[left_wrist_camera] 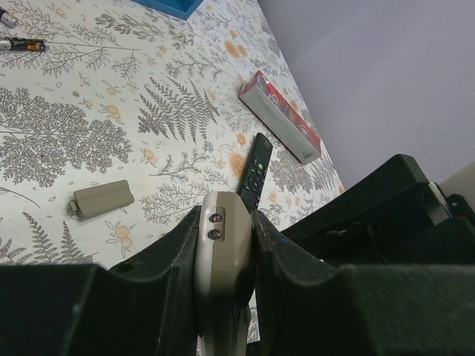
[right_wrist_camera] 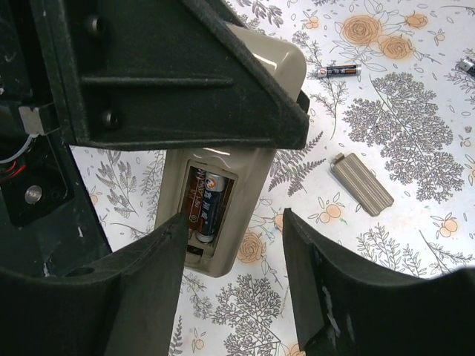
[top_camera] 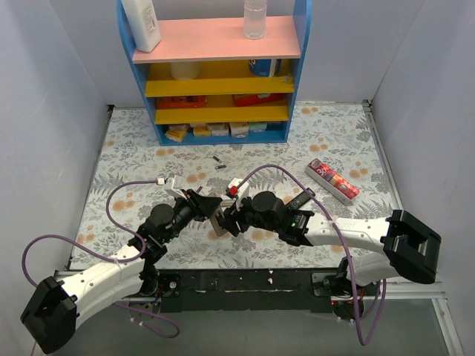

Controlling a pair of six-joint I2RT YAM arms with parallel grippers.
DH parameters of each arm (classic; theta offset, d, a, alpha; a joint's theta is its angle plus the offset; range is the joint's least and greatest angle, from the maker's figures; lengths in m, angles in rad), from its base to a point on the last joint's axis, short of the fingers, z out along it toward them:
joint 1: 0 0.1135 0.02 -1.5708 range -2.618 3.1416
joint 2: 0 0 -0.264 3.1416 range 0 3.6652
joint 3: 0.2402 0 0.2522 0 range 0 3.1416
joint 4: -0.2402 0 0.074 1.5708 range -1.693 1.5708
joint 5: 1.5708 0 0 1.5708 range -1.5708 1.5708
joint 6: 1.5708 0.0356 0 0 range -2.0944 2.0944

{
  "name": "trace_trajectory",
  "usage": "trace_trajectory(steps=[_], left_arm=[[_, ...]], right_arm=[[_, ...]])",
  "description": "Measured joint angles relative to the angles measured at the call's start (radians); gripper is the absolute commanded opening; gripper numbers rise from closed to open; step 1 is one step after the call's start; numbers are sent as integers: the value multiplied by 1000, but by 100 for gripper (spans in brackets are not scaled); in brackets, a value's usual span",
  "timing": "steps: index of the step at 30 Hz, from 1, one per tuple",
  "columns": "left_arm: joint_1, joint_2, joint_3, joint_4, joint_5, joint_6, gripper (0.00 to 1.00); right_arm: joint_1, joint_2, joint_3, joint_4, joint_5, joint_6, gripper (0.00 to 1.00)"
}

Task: Load the batteries into the remote control
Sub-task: Load the battery into the remote control.

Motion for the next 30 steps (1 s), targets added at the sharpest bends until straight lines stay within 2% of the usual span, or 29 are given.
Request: trace_trajectory(steps=[11, 24, 30], left_arm=[[0, 0, -11, -4, -14, 4, 0], [2, -7, -24, -3, -53, 7, 0], [2, -50, -24, -27, -83, 10, 0]], right_arm=[[7, 69, 15, 56, 76, 31, 56], [21, 109, 26, 122, 124, 71, 34], [31, 113, 33, 133, 168, 106, 30]])
